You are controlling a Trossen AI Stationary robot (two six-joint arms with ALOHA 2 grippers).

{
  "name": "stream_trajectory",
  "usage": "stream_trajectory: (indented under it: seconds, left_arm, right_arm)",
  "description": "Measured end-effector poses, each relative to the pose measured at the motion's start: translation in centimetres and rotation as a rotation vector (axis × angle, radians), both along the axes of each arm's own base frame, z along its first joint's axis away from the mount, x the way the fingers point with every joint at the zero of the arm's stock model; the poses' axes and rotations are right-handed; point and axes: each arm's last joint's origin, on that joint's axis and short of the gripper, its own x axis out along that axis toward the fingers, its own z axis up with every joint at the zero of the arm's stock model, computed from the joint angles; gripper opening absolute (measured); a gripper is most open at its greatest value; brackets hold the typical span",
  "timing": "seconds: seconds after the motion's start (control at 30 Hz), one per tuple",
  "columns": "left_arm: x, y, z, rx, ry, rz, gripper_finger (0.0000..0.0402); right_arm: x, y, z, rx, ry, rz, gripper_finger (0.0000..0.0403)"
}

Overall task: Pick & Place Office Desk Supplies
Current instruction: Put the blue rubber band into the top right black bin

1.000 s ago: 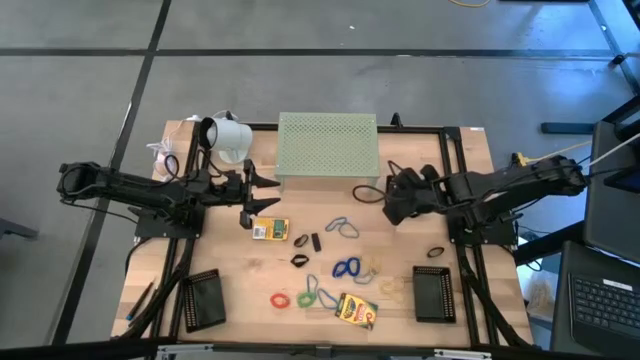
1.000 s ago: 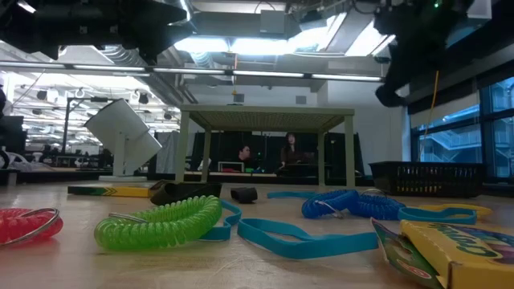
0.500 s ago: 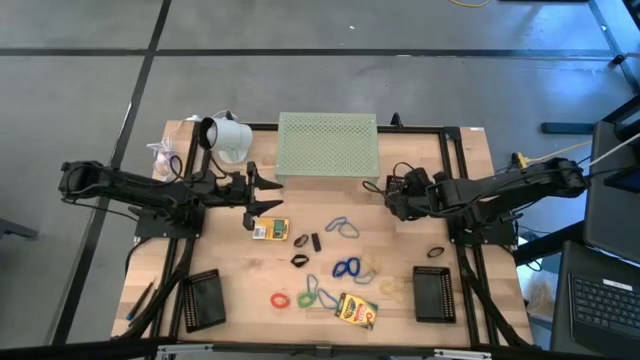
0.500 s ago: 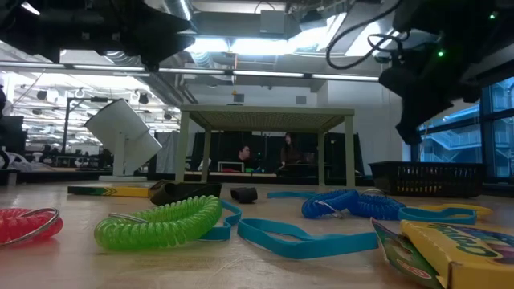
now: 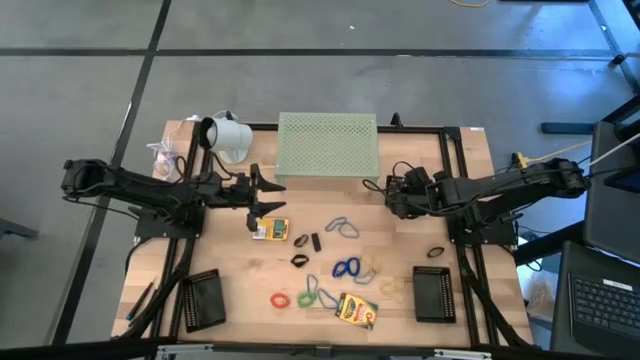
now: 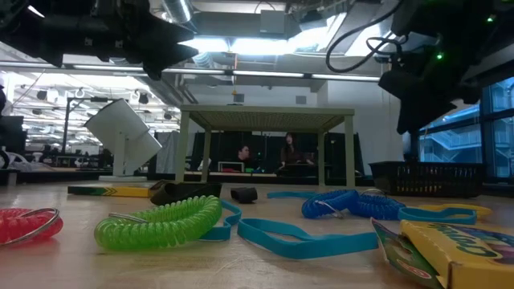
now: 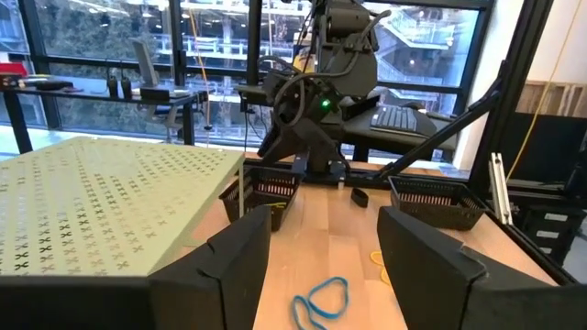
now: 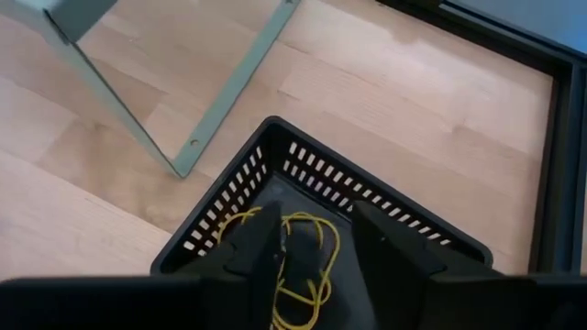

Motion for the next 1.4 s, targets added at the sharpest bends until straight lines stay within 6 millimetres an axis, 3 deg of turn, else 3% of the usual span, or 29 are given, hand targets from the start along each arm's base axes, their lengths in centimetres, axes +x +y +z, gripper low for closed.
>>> stream_trajectory:
  seconds: [0.27, 0.5, 0.6, 0.9, 1.4]
  left_arm:
    - [0.1, 0.0, -0.1, -0.011, 0.0, 0.0, 0.0198]
    - [0.1, 0.0, -0.1, -0.011, 0.0, 0.0, 0.0198]
    - [0.1, 0.0, -0.1, -0.011, 0.0, 0.0, 0.0198]
    - [0.1, 0.0, -0.1, -0.011, 0.005, -0.003, 0.0198]
    - [0.1, -0.1, 0.1, -0.059, -0.015, -0.036, 0.0198]
  right_arm:
    - [0.8, 0.4, 1.1, 0.076, -0.033, 0.048, 0.0192]
    - [4.0, 3.1, 3.4, 0.228, -0.271, 0.444, 0.0182]
    - [5.2, 4.3, 3.5, 0.255, -0.4, 0.528, 0.0171]
    - [7.5, 7.2, -0.4, 0.223, -0.3, 0.605, 0.0148]
    - [10.3, 8.2, -6.5, 0.072, -0.034, 0.844, 0.0144]
